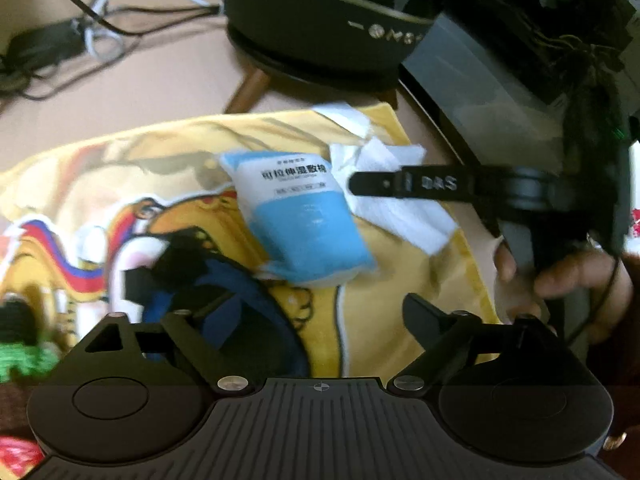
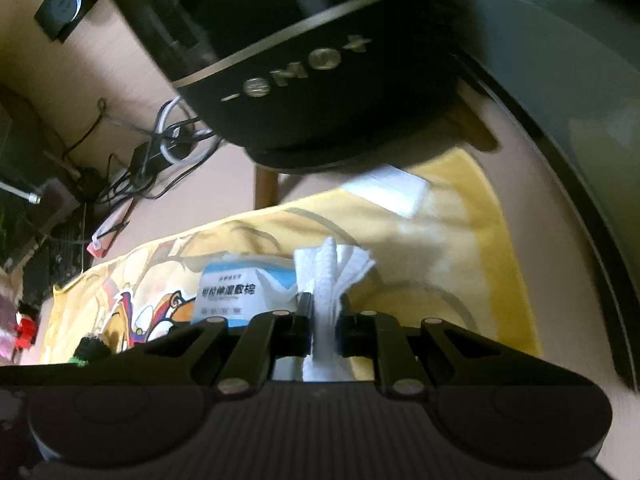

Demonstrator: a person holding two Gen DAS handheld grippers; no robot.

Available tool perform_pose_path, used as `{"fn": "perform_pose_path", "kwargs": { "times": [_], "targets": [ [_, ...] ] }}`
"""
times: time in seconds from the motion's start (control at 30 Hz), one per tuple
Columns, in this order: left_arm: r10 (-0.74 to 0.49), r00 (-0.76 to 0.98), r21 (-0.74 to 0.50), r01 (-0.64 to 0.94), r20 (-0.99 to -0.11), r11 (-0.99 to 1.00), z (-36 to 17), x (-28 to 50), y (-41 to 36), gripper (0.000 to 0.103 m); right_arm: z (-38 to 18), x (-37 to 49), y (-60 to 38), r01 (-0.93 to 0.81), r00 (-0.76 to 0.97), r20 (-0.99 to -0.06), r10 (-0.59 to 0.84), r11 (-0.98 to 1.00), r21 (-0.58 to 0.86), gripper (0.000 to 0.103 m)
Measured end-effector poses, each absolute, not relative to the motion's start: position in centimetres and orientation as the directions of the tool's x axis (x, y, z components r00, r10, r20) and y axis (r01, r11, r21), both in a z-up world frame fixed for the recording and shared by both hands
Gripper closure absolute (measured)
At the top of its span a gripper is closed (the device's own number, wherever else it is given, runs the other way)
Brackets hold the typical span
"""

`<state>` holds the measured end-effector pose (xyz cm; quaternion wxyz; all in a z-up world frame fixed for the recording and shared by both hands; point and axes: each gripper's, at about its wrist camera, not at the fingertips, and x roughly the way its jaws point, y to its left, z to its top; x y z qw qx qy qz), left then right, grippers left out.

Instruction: Organize soft objects

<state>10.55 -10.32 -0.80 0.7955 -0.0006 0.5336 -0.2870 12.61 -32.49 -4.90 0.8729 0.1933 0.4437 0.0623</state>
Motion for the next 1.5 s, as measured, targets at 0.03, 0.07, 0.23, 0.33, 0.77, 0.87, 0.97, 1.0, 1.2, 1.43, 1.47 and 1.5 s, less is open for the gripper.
{"fn": "perform_pose_path", "kwargs": {
  "times": [0.03,0.07,0.23,0.33,0.77,0.87,0.97,1.0,1.2,1.43,1.47,1.5],
  "targets": [
    [-0.446,0.278,-0.295,0.449,-0.851,0.843,-0.7,10.4,-9.9,0.01,-4.9,13.1,-32.2,0.052,0.594,-0.754,0.282,0.921,0.385,0.089],
    [-0.433,0.29,-0.284,0.438,-0.853,0.853,-0.5,10.3,-9.4,0.009,-4.9,13.5,-31.8,0.043,0.587,-0.758,0.283,0.925,0.378,0.089],
    [-0.394,0.346,-0.289,0.317,-0.852,0.903,0.4,9.9,-5.4,0.009,-4.3,13.1,-30.3,-0.048,0.544,-0.775,0.321,0.934,0.353,0.089],
    [-0.374,0.382,-0.304,0.232,-0.845,0.924,1.6,9.5,-2.1,0.008,-3.9,11.0,-29.3,-0.113,0.515,-0.806,0.291,0.955,0.273,0.089],
    [-0.301,0.425,-0.351,-0.042,-0.854,0.936,1.1,7.0,5.3,0.002,-1.1,10.7,-24.2,-0.245,0.593,-0.761,0.264,0.959,0.142,0.019],
    [-0.296,0.431,-0.326,0.004,-0.853,0.945,1.4,6.6,4.8,0.002,-2.9,12.1,-21.5,-0.258,0.572,-0.796,0.197,0.965,0.053,0.034],
    [-0.265,0.447,-0.289,0.015,-0.854,0.957,1.6,5.8,5.0,0.002,-3.3,11.2,-20.9,-0.267,0.572,-0.799,0.186,0.963,0.033,0.049],
    [-0.256,0.454,-0.285,0.005,-0.853,0.959,1.6,5.6,5.2,0.001,-3.1,10.7,-21.2,-0.259,0.565,-0.804,0.186,0.965,0.041,0.05],
    [-0.254,0.458,-0.303,-0.036,-0.852,0.952,1.1,5.6,6.4,0.001,-2.3,7.5,-22.0,-0.207,0.535,-0.829,0.164,0.977,0.06,0.045],
    [-0.2,0.481,-0.219,0.018,-0.853,0.976,2.6,6.4,4.9,0.001,1.5,3.9,-22.9,-0.17,0.64,-0.751,0.162,0.983,0.067,0.013],
    [-0.193,0.503,-0.214,0.018,-0.842,0.977,3.1,6.2,4.7,0.001,2.5,3.0,-23.3,-0.149,0.669,-0.724,0.167,0.985,0.089,0.01],
    [-0.193,0.523,-0.214,0.021,-0.83,0.977,3.7,5.9,4.4,0.001,3.3,2.1,-23.7,-0.123,0.698,-0.696,0.168,0.986,0.115,0.009]
  ]
}}
